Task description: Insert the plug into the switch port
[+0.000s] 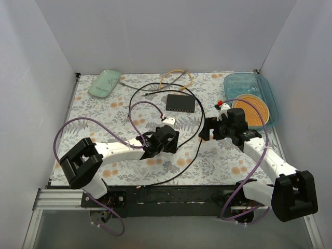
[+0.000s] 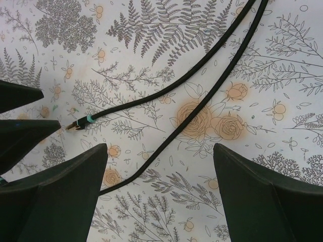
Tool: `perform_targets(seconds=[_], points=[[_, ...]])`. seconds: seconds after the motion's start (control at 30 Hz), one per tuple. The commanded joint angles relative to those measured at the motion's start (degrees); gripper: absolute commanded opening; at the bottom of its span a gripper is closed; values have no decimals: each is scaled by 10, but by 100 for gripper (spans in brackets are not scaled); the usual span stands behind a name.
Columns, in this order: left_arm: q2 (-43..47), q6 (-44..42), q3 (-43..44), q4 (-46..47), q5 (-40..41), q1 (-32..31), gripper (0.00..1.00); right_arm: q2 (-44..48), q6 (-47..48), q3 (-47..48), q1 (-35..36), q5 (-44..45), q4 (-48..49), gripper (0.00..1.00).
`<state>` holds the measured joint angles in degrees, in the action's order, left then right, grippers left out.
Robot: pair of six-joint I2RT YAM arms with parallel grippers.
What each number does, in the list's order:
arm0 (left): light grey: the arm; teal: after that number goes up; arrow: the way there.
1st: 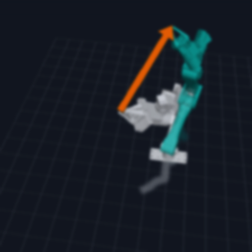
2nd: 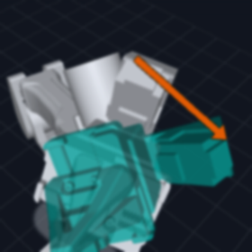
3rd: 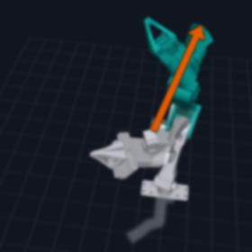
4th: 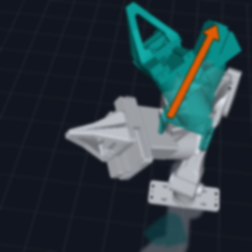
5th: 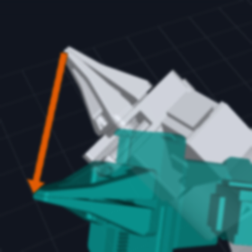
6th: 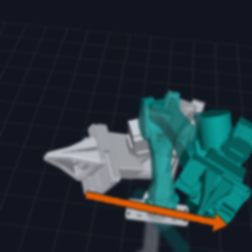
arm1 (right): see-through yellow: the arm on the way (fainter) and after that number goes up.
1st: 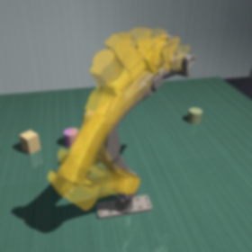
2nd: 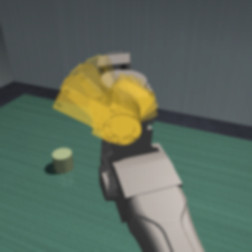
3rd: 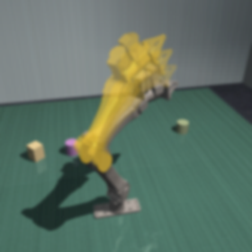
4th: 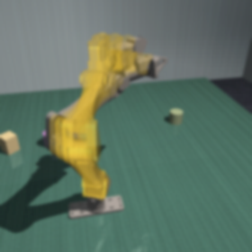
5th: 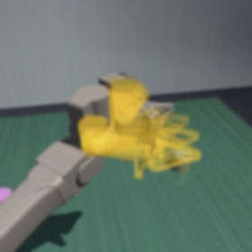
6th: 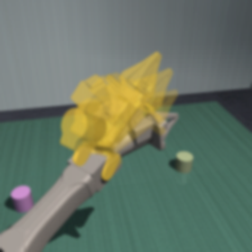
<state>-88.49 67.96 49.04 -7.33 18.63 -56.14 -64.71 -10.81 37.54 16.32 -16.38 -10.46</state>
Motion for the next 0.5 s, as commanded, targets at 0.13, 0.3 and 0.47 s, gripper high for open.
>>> perform_targets(seconds=[0.13, 0.3, 0.47], points=[[-8, -17, -10, 22, -26, -30, 54, 7, -7, -1, 3, 7, 7, 92], [-36, -13, -8, 17, -22, -40, 48, 4, -9, -1, 3, 7, 8, 92], [-69, -10, -8, 16, -4, -42, 30, 12, -7, -9, 3, -17, 25, 92]])
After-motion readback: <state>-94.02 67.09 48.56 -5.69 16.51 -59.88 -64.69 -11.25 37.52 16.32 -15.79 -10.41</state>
